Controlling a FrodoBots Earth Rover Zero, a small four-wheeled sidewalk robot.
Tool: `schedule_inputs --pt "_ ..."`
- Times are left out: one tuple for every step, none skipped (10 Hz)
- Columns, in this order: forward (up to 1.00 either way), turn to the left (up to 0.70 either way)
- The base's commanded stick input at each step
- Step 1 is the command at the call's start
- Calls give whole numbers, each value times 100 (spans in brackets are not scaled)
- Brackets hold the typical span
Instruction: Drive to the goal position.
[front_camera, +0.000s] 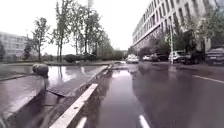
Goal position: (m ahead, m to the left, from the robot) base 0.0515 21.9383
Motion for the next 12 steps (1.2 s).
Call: schedule_inputs --pt "70 12" --pt "70 14" --pt "70 14" --pt "70 14" --pt "70 14" --pt "70 14" --pt "70 14" --pt "70 11" --pt "70 8" --pt "70 0" --pt "70 0" --pt "70 0"
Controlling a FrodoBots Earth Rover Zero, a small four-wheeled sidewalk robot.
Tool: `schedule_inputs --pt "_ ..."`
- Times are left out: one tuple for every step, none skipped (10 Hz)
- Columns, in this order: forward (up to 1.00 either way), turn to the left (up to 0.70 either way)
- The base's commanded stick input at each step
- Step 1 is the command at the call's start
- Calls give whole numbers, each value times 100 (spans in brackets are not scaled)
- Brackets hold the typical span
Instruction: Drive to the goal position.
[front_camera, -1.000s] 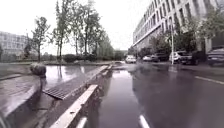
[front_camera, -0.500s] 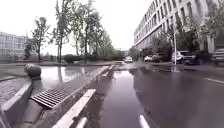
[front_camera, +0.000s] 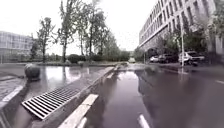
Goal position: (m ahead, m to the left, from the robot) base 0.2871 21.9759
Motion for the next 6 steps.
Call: schedule_inputs --pt "70 2" --pt "70 13" --pt "70 14" --pt "70 14" --pt "70 14" --pt "70 14"
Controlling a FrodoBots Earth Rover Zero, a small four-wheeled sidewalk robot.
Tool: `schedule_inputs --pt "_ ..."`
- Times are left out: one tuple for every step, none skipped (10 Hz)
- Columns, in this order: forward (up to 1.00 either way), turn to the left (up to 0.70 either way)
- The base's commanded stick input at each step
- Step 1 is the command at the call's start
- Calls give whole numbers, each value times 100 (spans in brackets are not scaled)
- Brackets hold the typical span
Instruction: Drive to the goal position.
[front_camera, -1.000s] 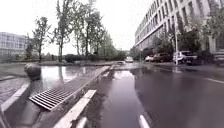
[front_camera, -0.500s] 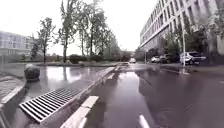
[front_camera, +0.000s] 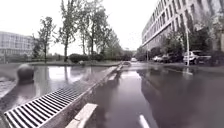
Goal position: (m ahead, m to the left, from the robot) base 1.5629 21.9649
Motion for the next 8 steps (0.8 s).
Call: schedule_inputs --pt "70 14" --pt "70 14" --pt "70 14" --pt "70 14" --pt "70 14" --pt "70 14" --pt "70 11" --pt "70 0"
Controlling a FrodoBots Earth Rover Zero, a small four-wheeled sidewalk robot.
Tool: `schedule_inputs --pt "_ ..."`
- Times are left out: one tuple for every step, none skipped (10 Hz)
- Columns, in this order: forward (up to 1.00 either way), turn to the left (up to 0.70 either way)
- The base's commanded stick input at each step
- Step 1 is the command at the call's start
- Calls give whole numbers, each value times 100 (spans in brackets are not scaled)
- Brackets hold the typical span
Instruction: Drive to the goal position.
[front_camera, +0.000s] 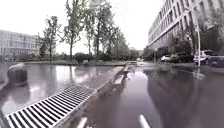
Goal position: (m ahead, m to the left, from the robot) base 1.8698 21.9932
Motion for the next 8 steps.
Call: schedule_inputs --pt "70 0" --pt "70 0" --pt "70 0" --pt "70 9" --pt "70 14" --pt "70 14" --pt "70 14" --pt "70 14"
